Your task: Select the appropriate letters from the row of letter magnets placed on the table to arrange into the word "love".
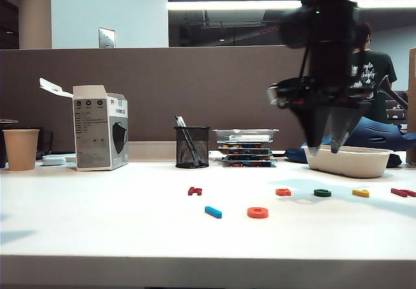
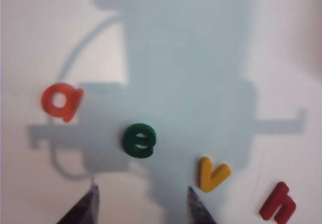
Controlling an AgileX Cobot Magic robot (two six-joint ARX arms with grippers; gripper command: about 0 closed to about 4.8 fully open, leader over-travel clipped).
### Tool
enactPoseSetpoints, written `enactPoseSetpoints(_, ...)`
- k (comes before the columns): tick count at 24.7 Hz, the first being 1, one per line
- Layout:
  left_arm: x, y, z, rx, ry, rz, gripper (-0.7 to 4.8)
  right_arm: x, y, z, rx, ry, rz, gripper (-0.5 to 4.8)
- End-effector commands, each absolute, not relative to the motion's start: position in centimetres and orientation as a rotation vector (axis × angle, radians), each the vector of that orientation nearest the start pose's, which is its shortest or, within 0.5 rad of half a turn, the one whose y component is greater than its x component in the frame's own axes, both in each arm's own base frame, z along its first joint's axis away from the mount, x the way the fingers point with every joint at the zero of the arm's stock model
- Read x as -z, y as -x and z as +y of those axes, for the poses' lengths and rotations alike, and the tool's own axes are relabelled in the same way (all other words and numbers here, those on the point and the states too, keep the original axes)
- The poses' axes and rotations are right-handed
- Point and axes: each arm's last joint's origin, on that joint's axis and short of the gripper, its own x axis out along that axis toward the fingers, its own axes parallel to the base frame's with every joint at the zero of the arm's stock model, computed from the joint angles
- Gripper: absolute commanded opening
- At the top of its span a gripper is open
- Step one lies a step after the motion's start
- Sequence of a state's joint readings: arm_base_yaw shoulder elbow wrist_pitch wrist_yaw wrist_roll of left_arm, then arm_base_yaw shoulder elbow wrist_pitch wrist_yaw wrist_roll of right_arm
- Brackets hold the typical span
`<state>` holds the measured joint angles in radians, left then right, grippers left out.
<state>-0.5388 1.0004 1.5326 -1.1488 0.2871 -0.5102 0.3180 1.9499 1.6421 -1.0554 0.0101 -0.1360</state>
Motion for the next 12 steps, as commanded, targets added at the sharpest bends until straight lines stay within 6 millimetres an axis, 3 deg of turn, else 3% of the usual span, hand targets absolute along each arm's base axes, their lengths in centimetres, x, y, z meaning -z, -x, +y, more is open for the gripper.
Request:
enactPoseSetpoints(1,-44.8,-11.2,-7.6,0.625,0.383,0.803,-0.05,-24.0,-37.5,9.9,-0.433,0.290,1.333,2.20)
enactPoseSetpoints(4,-44.8,-11.2,-7.6,0.625,0.383,0.804,-0.05,-23.8,-37.9,6.9,-0.488,0.314,1.333,2.11)
enactPoseSetpoints(8,-44.8,-11.2,-7.6,0.620,0.382,0.802,-0.05,-23.0,-38.1,5.7,-0.573,0.215,1.306,2.11)
enactPoseSetpoints(12,-44.8,-11.3,-7.6,0.600,0.377,0.795,-0.05,-21.6,-38.2,5.6,-0.573,0.240,1.294,2.07)
